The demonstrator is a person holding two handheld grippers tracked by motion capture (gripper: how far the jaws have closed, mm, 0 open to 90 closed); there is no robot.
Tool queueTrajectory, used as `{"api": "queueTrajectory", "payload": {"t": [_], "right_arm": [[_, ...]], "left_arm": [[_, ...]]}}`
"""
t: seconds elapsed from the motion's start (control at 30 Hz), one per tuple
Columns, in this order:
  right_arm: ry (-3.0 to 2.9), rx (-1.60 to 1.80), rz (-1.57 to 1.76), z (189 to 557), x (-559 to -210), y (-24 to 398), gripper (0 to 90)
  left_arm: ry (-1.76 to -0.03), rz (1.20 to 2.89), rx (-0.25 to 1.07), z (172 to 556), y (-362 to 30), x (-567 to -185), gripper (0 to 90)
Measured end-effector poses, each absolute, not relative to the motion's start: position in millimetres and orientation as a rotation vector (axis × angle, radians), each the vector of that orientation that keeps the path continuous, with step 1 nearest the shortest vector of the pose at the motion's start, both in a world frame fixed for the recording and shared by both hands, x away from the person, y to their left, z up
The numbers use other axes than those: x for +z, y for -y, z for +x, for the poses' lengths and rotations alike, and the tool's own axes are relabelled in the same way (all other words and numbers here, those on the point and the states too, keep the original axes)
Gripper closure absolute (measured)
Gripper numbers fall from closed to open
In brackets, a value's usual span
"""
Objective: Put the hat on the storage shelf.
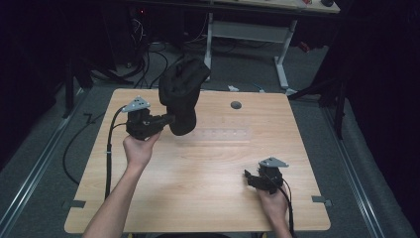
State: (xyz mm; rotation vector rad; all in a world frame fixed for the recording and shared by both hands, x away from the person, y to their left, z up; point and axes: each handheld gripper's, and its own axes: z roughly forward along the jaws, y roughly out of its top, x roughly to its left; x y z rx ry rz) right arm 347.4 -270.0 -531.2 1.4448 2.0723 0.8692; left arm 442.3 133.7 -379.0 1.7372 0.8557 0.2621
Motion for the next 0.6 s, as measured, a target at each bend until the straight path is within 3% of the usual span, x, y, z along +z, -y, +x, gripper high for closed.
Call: {"api": "queueTrajectory", "payload": {"t": [0.6], "right_arm": [[-2.076, 0.869, 1.440, 347, -531, 270, 31.6]], "left_arm": [[-0.910, 1.764, 0.351, 458, -128, -394, 86.2]]}}
